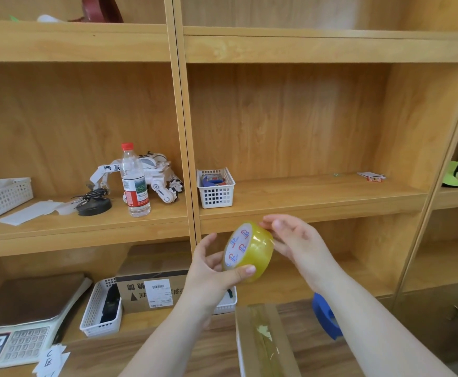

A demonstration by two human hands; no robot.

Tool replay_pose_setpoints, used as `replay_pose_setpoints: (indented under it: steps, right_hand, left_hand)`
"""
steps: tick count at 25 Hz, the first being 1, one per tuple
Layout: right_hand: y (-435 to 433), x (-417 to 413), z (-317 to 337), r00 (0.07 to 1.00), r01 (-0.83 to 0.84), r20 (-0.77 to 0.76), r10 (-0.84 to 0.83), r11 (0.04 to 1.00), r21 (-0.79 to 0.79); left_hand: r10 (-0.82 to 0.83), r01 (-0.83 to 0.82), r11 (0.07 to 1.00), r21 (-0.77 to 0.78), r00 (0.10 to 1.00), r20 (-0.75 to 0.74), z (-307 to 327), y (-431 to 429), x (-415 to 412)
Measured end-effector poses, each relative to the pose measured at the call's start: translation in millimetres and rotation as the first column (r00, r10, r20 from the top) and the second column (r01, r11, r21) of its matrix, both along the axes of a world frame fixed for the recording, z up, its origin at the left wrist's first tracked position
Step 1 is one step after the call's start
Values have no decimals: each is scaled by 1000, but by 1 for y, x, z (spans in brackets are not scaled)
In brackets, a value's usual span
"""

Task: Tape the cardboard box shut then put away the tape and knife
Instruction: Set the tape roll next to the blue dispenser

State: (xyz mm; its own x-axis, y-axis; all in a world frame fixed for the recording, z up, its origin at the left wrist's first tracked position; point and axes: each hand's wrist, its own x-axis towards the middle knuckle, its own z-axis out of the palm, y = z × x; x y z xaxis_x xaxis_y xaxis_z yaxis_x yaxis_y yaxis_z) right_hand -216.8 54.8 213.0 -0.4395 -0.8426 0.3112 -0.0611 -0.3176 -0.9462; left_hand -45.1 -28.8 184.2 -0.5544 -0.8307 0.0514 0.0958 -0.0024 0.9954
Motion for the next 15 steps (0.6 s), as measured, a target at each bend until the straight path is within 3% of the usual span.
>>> replay_pose_setpoints:
  steps: [4,15]
  right_hand:
    - [-8,5,-17,986,4,-167,8,998,66]
    - [-9,3,-39,986,116,-124,-113,993,12]
  left_hand:
    - [14,-13,998,-61,1000,16,3,-12,9]
    - [-73,84,976,-202,996,58,-8,-32,13]
